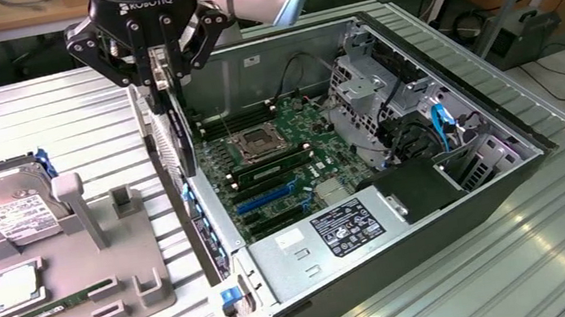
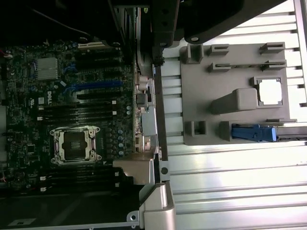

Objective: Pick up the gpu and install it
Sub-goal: 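Pick up the gpu and move the gpu toward the slot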

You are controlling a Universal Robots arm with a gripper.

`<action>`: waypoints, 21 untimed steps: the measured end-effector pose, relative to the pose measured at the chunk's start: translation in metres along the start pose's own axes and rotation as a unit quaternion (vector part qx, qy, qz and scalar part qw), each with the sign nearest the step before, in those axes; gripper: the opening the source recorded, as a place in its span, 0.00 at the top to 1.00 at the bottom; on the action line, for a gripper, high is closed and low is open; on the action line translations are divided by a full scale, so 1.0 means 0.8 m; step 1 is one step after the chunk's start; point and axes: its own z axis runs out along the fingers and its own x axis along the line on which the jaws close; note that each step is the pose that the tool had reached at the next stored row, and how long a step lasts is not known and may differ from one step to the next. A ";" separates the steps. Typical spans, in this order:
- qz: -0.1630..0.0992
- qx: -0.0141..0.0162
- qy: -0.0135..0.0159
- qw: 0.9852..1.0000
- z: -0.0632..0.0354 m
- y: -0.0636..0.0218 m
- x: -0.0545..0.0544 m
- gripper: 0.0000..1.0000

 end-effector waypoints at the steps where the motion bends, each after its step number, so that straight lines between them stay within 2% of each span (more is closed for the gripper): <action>1: 0.000 0.000 0.000 1.000 0.000 0.000 -0.001 0.74; 21: 0.000 0.000 0.000 1.000 0.001 0.001 -0.019 0.74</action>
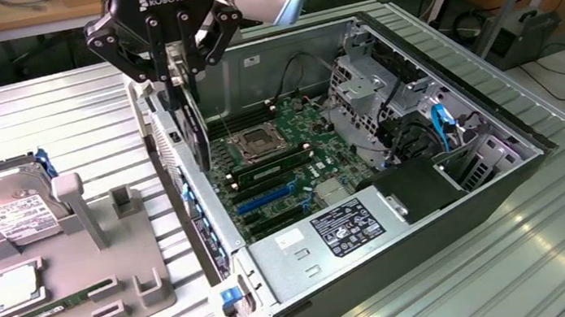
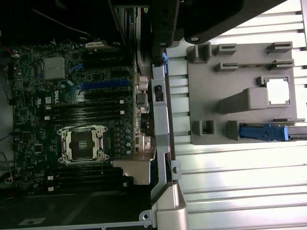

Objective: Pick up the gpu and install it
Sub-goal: 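Pick up the gpu and move the gpu toward the slot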

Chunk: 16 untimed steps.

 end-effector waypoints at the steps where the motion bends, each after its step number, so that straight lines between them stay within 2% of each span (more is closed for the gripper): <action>1: 0.000 0.000 0.000 1.000 0.000 0.000 -0.001 0.74; 16: 0.000 0.000 0.000 1.000 0.000 0.001 -0.014 0.74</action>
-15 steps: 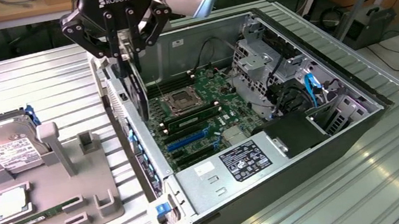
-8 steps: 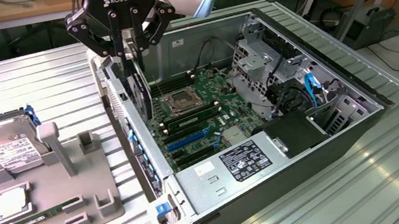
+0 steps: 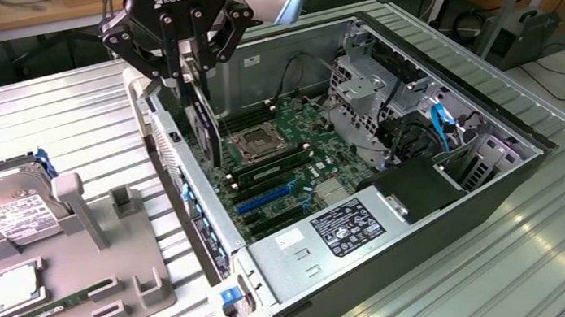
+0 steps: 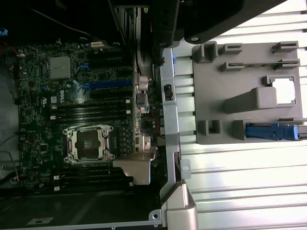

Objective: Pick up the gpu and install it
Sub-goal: 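Pick up the gpu and move the gpu toward the slot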

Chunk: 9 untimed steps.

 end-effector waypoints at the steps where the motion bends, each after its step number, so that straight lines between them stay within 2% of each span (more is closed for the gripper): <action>1: 0.000 0.000 0.000 1.000 0.000 0.000 -0.001 0.74; 9: 0.000 0.000 0.000 1.000 0.000 0.000 -0.004 0.74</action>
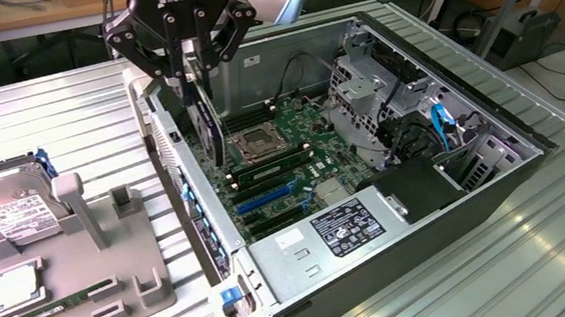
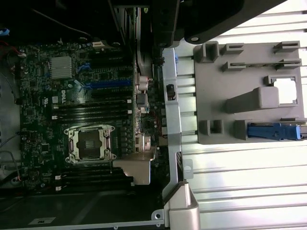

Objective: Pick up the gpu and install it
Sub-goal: 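Pick up the gpu and move the gpu toward the slot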

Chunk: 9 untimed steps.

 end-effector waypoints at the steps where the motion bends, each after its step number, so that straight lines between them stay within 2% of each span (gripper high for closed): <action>1: 0.000 0.000 0.000 1.000 0.000 0.000 -0.001 0.74; 9: 0.000 0.000 0.000 1.000 0.000 0.000 -0.004 0.74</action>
